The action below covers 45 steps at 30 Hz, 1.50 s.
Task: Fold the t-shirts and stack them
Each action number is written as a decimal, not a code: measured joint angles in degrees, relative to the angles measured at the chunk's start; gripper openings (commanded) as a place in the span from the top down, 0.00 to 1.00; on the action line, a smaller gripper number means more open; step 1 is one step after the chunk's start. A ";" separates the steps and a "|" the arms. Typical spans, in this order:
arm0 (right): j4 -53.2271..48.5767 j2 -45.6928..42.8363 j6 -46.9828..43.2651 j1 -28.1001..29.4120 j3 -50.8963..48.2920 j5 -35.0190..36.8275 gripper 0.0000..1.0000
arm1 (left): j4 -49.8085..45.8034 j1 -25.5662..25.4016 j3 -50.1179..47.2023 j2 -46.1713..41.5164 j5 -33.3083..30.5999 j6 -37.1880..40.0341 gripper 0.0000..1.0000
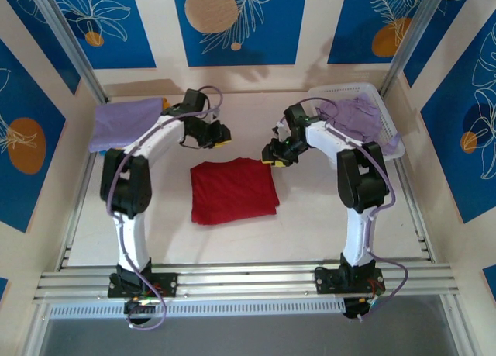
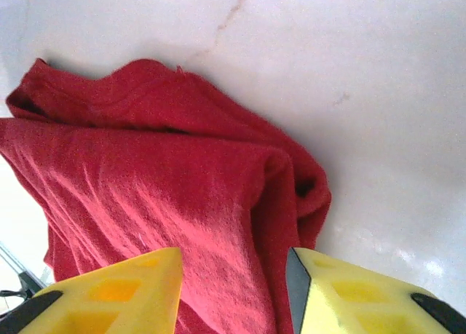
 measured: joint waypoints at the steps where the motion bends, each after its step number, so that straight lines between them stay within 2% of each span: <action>1: 0.02 0.52 -0.02 -0.15 0.52 -0.35 0.57 | -0.24 -0.44 2.03 1.90 0.57 0.00 0.76; 4: 0.13 2.21 -0.17 -0.61 2.23 -1.40 0.58 | -0.90 -1.92 7.52 7.87 2.23 -0.13 0.78; 11: -0.04 5.38 -0.17 -1.14 4.37 -3.93 0.68 | -1.73 -4.74 16.06 18.78 4.96 -1.11 0.82; 15: -0.09 5.62 0.09 -1.09 4.42 -5.35 0.79 | -2.75 -5.64 16.70 21.33 5.97 -1.53 0.82; 18: 0.13 5.66 0.44 -1.07 4.42 -6.23 0.94 | -3.76 -5.86 16.70 22.05 6.32 -1.49 0.82; 20: 0.15 5.66 0.94 -1.07 4.42 -6.60 1.00 | -4.24 -5.86 16.72 22.36 6.45 -1.46 0.83; 26: 1.92 5.38 1.77 -1.03 3.80 -7.48 1.00 | -5.81 -5.86 16.72 22.77 7.82 0.00 0.87; 35: 9.92 -0.92 3.76 -0.02 -0.44 -7.50 1.00 | -7.78 -5.84 15.72 23.37 11.32 1.77 0.91; 45: 13.70 1.29 8.24 0.66 -0.02 -7.04 1.00 | -1.07 -5.77 5.77 19.39 16.04 0.85 0.93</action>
